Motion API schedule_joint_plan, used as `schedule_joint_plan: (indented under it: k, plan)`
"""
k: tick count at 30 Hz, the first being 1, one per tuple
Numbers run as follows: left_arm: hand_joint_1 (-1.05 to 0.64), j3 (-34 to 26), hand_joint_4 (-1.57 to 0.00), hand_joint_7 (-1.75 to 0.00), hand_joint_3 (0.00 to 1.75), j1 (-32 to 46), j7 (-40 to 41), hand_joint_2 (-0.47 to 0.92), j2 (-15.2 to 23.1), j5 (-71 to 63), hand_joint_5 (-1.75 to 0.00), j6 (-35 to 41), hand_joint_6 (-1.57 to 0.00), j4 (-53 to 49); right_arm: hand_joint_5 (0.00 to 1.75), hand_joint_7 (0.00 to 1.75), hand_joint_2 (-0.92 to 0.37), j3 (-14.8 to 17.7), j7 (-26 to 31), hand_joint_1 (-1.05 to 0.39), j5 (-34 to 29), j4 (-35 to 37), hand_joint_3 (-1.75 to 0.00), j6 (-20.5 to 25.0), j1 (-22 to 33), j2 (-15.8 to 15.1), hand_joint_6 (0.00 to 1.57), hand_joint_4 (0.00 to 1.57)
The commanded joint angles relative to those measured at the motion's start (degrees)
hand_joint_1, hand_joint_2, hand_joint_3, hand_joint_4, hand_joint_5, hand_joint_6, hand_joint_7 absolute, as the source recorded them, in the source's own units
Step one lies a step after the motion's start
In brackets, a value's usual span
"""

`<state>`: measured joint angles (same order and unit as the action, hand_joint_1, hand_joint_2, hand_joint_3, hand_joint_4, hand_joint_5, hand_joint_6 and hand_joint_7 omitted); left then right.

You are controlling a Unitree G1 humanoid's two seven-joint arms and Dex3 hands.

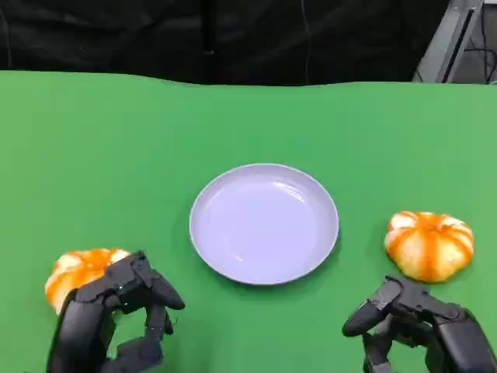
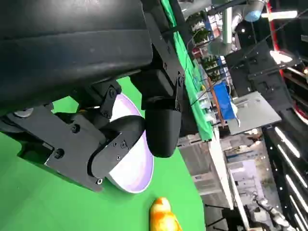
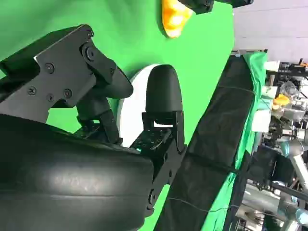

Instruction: Grasp the bread from the table and place it into the plate.

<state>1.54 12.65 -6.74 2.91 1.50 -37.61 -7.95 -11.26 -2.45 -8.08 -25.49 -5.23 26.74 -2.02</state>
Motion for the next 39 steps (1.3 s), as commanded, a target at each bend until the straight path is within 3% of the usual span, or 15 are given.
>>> schedule_joint_plan:
  k: [1, 14, 17, 18, 21, 22, 25, 27, 33, 39]
  plan:
    - [-0.13, -0.6, -0.82, -1.43, 1.29, -0.4, -0.1, 0.47, 0.4, 0.2, -1.68, -0.4, -0.79, -0.2, 1.68, 1.35, -0.46, 0.2, 0.4, 0.03, 0.4, 0.1, -1.24, -0.3, -0.1, 0.0, 0.72, 0.7]
    - [-0.12, -0.8, -0.81, -1.43, 1.26, -0.3, 0.1, 0.48, 0.2, 0.6, -1.66, 0.2, -0.79, 0.1, 1.68, 1.35, -0.47, 0.1, 0.4, 0.03, 0.3, 0.0, -1.24, -0.2, -0.1, 0.0, 0.72, 0.7]
    - [-0.12, -1.2, -0.74, -1.25, 1.12, -0.6, 0.9, 0.55, -0.1, 0.1, -1.48, -0.4, -0.77, -0.3, 1.68, 1.35, -0.47, 0.0, 0.5, 0.04, 0.0, 0.1, -1.24, -0.3, -0.1, 0.0, 0.72, 0.69]
    - [-0.13, -1.4, -0.73, -1.03, 0.96, -0.6, 1.3, 0.62, -0.3, -0.3, -1.3, -0.6, -0.77, -0.4, 1.68, 1.35, -0.46, 0.0, 0.6, 0.03, -0.1, 0.2, -1.24, -0.5, -0.1, -0.1, 0.72, 0.7]
    - [-0.14, -2.4, -0.73, -0.64, 0.67, -0.8, 3.6, 0.73, -0.8, -3.1, -0.99, -0.8, -0.81, -0.2, 1.69, 1.36, -0.46, -0.1, 0.6, 0.02, -0.1, 0.1, -1.24, -0.3, -0.1, -0.1, 0.72, 0.7]
    - [-0.15, -2.7, -0.74, -0.58, 0.62, -0.8, 4.3, 0.75, -0.9, -4.0, -0.95, -0.5, -0.82, 0.1, 1.69, 1.36, -0.46, -0.1, 0.6, 0.02, 0.0, 0.1, -1.24, -0.2, -0.1, 0.0, 0.72, 0.7]
    - [-0.21, -3.5, -0.59, -0.26, 0.3, -0.8, 7.0, 0.86, -0.3, -8.7, -0.67, 0.7, -0.72, 1.0, 1.69, 1.36, -0.46, -0.2, 0.6, 0.03, 0.2, 0.2, -1.24, -0.5, -0.1, 0.1, 0.72, 0.69]
    - [-0.27, -4.0, -0.46, -0.12, 0.2, -1.0, 9.2, 0.91, 1.2, -14.3, -0.57, 1.5, -0.62, 1.5, 1.69, 1.35, -0.46, -0.3, 0.7, 0.03, 0.1, 0.2, -1.24, -0.6, 0.0, 0.1, 0.71, 0.69]
    - [-0.48, -4.0, -0.08, 0.0, 0.15, -0.8, 11.4, 0.92, 5.6, -26.0, -0.37, 9.8, -0.31, 4.7, 1.68, 1.35, -0.46, -0.6, 1.1, 0.03, -0.2, 0.0, -1.23, -0.5, 0.2, 0.1, 0.71, 0.7]
    - [-0.59, -1.4, 0.0, -0.01, 0.18, -1.1, 15.3, 0.92, 8.8, -40.3, -0.24, 19.1, -0.18, 7.8, 1.68, 1.34, -0.48, -0.7, 1.1, 0.04, -0.1, -0.2, -1.22, -0.5, 0.4, -0.1, 0.71, 0.7]
